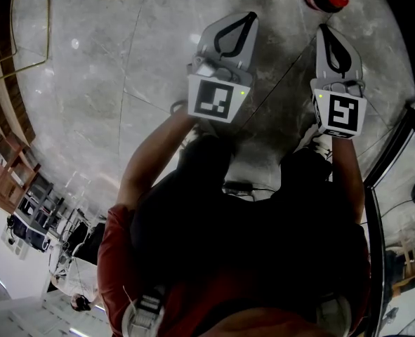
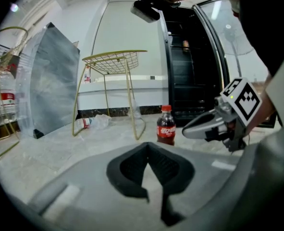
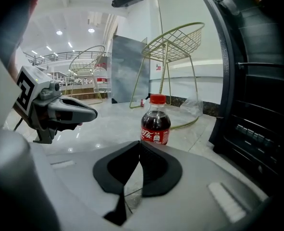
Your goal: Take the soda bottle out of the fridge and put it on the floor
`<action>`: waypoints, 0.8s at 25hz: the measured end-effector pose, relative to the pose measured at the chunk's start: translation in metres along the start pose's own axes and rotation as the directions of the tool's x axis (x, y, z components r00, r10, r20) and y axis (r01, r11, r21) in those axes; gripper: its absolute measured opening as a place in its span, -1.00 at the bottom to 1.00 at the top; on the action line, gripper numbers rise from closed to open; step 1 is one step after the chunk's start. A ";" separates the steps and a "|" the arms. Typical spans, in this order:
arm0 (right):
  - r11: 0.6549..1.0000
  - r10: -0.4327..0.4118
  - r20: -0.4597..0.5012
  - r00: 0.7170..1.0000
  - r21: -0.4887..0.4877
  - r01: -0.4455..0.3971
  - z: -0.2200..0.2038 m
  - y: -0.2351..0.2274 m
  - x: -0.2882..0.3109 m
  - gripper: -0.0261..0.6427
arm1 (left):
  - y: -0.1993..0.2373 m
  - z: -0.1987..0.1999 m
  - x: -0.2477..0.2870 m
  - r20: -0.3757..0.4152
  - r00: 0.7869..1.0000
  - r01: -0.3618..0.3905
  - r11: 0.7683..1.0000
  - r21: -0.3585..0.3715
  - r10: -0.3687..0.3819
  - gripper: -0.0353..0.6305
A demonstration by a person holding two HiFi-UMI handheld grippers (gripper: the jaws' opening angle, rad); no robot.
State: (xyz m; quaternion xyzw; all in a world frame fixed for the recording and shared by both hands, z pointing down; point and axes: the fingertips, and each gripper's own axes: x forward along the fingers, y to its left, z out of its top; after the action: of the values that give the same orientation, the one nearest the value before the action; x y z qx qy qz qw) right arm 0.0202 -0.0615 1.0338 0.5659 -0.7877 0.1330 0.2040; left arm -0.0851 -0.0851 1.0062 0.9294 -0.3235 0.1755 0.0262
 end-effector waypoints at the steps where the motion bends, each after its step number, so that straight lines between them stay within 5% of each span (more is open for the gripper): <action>1: 1.000 -0.001 -0.003 1.000 0.005 0.001 0.001 -0.001 -0.002 -0.92 | -0.003 -0.002 0.001 -0.014 1.000 0.011 1.000 0.001 -0.011 -0.90; 10: 0.999 -0.020 -0.054 0.998 0.041 0.022 0.051 -0.013 -0.047 -0.92 | -0.017 0.043 -0.016 -0.088 0.994 0.060 0.998 -0.025 -0.061 -0.90; 20: 0.991 -0.028 -0.104 0.994 0.125 0.041 0.226 -0.022 -0.158 -0.92 | -0.006 0.237 -0.090 -0.133 0.991 0.015 0.999 -0.043 -0.021 -0.90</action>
State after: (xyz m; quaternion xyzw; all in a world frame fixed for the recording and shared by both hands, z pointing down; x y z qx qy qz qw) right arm 0.0460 -0.0360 0.7593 0.5836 -0.7564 0.2080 0.2097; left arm -0.0738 -0.0656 0.7537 0.9177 -0.3164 0.2302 0.0691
